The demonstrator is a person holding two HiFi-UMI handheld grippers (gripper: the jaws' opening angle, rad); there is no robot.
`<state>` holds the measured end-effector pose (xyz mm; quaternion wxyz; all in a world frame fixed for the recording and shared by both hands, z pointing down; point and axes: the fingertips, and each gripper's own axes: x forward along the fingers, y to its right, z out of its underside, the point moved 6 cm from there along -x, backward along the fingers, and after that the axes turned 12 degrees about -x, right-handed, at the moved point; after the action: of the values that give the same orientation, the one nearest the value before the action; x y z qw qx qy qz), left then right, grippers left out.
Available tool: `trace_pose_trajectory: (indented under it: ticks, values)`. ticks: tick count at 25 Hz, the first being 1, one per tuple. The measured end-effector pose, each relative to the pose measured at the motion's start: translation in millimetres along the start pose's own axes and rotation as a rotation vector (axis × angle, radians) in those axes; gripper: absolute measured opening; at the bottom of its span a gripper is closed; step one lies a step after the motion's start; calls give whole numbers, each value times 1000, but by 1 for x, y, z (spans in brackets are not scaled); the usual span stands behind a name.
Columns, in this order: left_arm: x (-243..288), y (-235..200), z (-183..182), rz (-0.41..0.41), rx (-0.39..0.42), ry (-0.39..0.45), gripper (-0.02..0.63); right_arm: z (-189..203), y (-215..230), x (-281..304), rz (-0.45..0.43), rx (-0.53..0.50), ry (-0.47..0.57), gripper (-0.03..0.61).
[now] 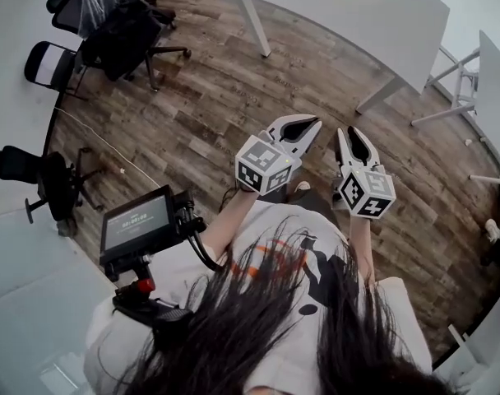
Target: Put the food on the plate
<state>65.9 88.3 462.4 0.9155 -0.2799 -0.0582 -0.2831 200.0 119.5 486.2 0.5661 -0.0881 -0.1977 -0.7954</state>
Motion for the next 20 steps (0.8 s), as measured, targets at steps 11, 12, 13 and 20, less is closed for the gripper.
trace_pose_trajectory:
  ticks: [11,12,13,20]
  values:
    - [-73,11,7,-82,34,51,6,0,-70,-14,-104,-44,34,121]
    - [-80,12,7,-78,38,57,6,0,-77,-14,-104,-51,38,121]
    - [-89,12,6,-71,41,64,6,-1,-86,-15,-101,-59,41,121]
    - [-147,-1,8,-55,71,84,6,-2,-142,-14,-85,-68,58,121]
